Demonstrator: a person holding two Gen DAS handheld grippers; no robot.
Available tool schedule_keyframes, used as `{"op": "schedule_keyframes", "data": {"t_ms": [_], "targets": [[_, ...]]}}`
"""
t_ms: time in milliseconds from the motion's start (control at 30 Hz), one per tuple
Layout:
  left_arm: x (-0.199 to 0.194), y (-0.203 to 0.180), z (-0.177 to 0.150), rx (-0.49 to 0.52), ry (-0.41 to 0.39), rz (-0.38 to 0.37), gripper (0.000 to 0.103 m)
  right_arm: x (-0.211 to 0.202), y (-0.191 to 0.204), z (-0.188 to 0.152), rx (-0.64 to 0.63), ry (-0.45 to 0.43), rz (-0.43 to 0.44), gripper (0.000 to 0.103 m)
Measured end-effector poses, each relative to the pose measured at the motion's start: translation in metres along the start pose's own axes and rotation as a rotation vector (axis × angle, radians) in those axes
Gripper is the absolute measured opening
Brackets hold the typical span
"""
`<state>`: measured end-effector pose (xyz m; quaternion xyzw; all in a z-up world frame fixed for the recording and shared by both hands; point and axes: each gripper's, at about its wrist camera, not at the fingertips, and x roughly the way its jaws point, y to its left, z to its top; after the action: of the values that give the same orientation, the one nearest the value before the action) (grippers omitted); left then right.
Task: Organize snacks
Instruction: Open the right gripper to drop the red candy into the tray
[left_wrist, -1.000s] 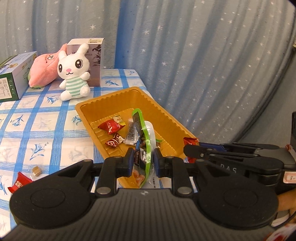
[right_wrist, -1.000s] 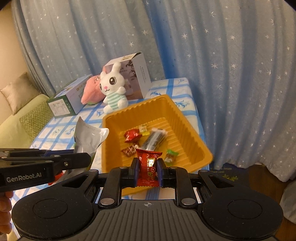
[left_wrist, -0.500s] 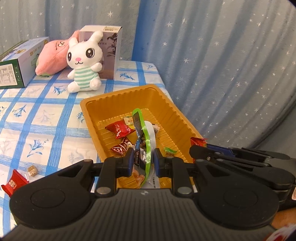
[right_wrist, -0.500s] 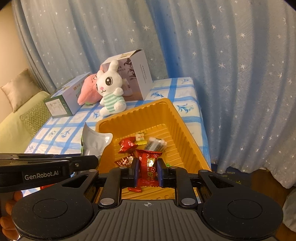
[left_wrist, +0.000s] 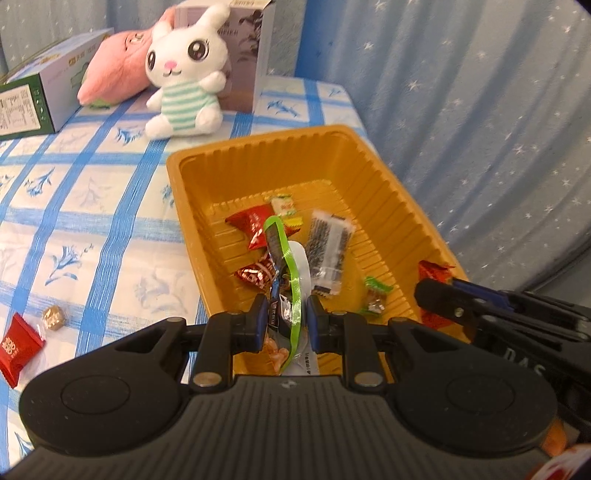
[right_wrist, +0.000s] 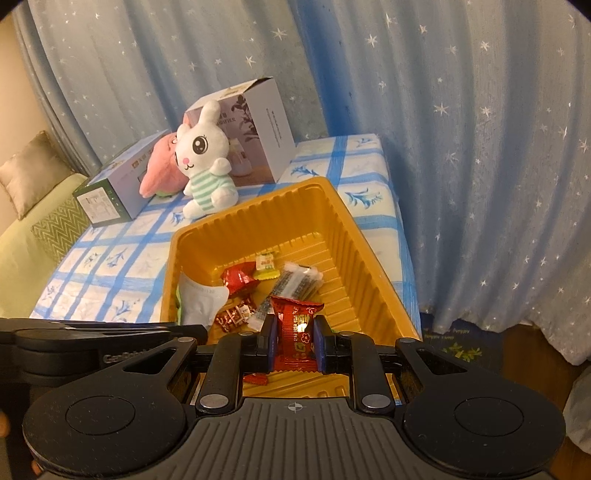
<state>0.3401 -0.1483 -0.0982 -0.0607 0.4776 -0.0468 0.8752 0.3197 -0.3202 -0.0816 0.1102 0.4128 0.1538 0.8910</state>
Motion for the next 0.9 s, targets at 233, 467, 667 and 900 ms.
{"op": "schedule_keyframes", "data": {"t_ms": [233, 467, 667, 900], "targets": [[0.015, -0.001, -0.001, -0.007, 0.041, 0.011, 0.020, 0.006, -0.002, 0.000, 0.002, 0.014, 0.000, 0.021], [0.018, 0.002, -0.001, -0.015, 0.054, 0.005, 0.020, 0.009, -0.006, -0.001, 0.010, 0.024, -0.005, 0.021], [0.013, 0.005, 0.000, 0.002, 0.043, -0.009, 0.020, 0.011, -0.005, -0.001, 0.008, 0.032, 0.001, 0.021], [0.006, 0.007, 0.001, 0.007, 0.030, -0.029, 0.020, 0.016, -0.002, -0.002, 0.001, 0.046, 0.018, 0.021]]}}
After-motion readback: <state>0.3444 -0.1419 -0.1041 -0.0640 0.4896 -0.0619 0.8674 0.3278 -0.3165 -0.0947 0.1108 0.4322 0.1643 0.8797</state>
